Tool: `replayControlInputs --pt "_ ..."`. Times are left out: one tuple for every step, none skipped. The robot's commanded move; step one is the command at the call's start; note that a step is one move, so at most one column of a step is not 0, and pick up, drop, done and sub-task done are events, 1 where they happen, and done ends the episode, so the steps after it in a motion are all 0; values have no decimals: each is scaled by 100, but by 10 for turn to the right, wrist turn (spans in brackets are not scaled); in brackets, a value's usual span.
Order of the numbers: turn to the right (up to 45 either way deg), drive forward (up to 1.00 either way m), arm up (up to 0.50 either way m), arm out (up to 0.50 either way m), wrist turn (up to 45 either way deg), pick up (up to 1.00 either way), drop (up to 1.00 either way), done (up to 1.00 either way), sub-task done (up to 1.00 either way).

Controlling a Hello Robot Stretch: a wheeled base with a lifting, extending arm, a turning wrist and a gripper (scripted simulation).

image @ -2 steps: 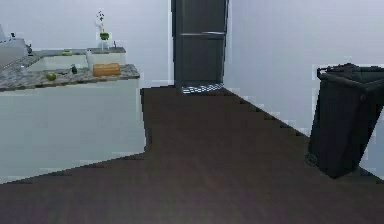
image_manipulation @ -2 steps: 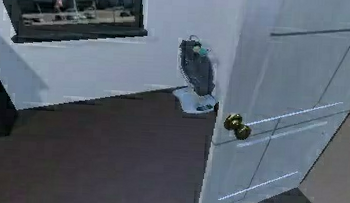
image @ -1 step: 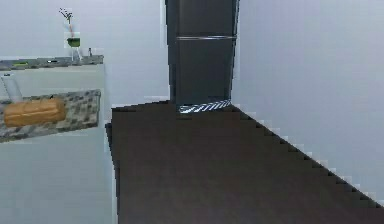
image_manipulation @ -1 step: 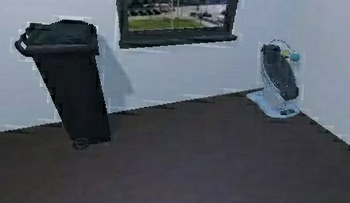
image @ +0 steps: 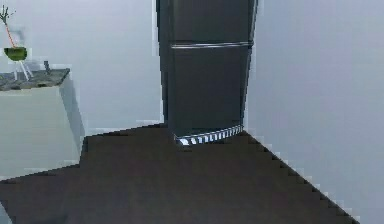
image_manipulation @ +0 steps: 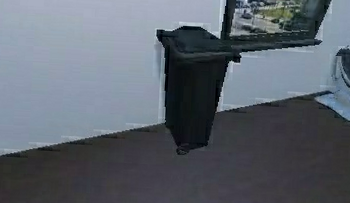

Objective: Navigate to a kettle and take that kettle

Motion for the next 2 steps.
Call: replayControlInputs --pt "-180 0 0 0 0 0 0 0 0" --pt "0 100 0 0 0 0 0 0 0"
